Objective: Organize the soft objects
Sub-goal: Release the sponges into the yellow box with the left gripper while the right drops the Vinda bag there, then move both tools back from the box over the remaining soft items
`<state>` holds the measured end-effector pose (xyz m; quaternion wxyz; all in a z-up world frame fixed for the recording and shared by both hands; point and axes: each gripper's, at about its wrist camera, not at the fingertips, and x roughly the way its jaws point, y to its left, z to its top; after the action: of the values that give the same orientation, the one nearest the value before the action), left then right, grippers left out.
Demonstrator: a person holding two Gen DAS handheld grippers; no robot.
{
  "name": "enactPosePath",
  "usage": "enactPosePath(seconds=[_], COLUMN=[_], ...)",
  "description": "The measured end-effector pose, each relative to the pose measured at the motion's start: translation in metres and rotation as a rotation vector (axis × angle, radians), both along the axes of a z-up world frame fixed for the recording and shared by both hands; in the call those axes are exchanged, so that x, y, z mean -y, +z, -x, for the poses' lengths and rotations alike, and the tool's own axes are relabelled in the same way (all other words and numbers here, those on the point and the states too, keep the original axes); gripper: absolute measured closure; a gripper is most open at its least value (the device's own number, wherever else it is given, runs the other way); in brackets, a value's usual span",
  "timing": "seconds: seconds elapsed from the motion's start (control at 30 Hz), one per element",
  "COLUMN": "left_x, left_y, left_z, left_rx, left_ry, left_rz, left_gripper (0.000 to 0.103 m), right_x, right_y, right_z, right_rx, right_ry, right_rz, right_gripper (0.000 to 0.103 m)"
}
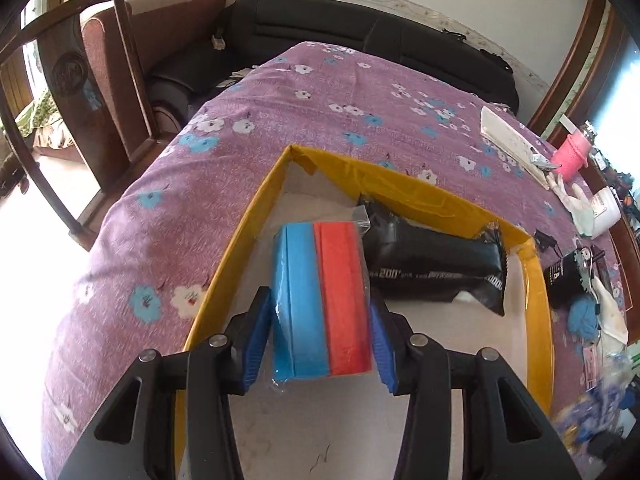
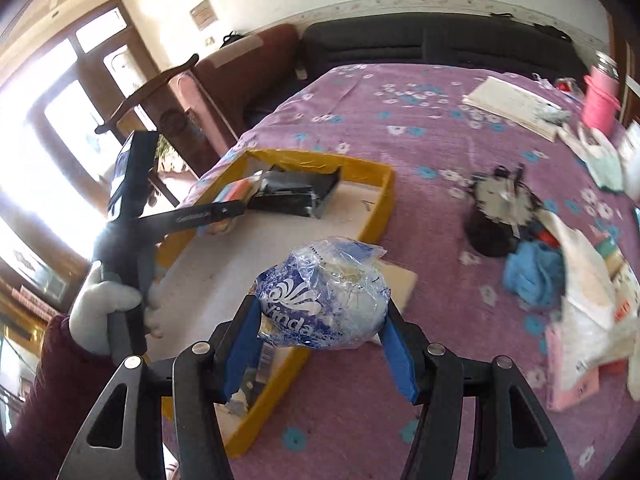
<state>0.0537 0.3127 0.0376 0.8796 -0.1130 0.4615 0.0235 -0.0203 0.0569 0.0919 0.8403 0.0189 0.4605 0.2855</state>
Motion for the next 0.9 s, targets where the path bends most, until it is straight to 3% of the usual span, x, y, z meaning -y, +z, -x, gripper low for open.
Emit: enactPosePath(seconds=[0.17,0.37,0.5,0.73,0.9], left_x=[-0.004,-0.014,-0.017,-0.007,0.019], left_y=[0.002,0.018,0.033,0.052,0.067], left_z=[-0.011,0.009,0.033,0.073,0.112], left_rx=[0.01,0.065,0.115,0.182,0.231], left_ry=[0.004,0.027,0.033,0.024,-0.025], left_rz=[0.036,0.149,0.187,0.2,0.258], left_gripper=[0.035,0.028,0.023,0.021,0.016], right_x=[-0.035,-0.059,-0.058,-0.01,0.079], right_y=[-0.011,-0.021,-0.022,0.001,0.017], right_z=[-0.018,-0.038,-0.05,-0.055,-0.043], right_rx=[-0.011,-0.004,0.009,0.022,0.058], right_ry=[0.053,0.069,0.027,-0.085,-0.252], right_rz=[0.065,0.135,0.154,0.028,0.001], right_gripper=[0.039,0.039,0.031,0.023,0.023])
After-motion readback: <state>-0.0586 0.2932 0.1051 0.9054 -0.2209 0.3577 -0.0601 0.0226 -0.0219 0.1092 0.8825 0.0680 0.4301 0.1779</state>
